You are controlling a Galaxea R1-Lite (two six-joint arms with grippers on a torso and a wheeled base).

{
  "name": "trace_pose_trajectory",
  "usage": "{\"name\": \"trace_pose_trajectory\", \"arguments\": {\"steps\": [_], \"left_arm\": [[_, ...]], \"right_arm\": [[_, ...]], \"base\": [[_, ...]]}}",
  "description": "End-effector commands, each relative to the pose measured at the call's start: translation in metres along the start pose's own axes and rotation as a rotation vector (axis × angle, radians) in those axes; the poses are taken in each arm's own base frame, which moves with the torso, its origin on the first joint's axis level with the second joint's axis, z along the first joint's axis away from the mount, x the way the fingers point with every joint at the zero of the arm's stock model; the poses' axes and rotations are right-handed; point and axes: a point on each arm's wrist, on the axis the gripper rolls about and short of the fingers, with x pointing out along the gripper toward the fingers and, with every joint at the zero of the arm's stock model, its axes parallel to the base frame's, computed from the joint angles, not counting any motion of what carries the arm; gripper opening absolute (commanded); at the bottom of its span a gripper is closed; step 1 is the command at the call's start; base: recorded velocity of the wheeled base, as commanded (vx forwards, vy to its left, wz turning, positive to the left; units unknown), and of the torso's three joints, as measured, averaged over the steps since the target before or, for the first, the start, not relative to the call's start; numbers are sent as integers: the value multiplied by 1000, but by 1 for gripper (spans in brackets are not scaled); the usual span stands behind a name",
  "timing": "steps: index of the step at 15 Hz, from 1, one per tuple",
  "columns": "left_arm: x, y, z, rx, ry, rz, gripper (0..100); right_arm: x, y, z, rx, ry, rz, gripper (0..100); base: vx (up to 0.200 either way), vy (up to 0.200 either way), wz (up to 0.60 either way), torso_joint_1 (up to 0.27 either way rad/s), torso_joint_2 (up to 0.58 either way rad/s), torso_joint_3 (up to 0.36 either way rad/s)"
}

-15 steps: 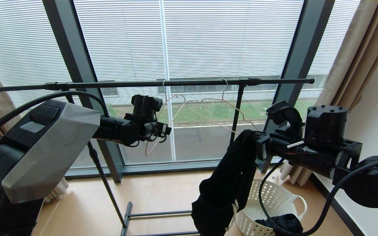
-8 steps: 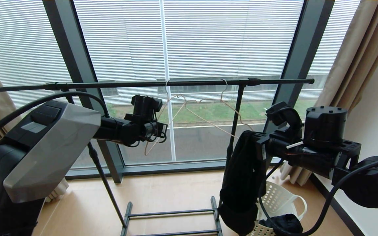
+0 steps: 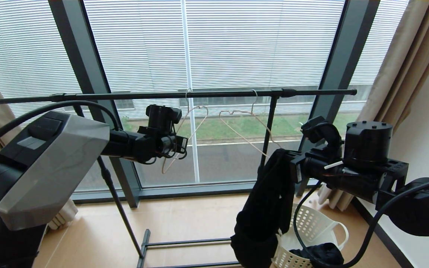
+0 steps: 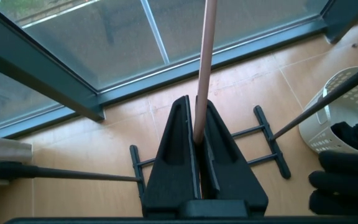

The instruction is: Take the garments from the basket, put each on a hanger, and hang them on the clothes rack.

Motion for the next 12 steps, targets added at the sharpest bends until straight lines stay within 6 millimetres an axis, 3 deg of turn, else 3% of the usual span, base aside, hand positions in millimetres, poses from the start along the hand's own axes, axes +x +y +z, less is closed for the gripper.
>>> {"name": "trace_pose_trajectory", "arguments": {"steps": [1,4,12], "left_arm": [[-8,3,11,-6,-32,3,0],[-10,2,14,-9,-43,1,0],[-46,-3,24,3,-54,-29,0]], "right_arm": [[0,0,0,-1,0,1,0],[0,0,0,-1,0,1,0],[1,0,-1,-1,5,-7,0]], "base": [[0,0,0,0,0,0],[0,0,0,0,0,0],[0,0,0,0,0,0]]}}
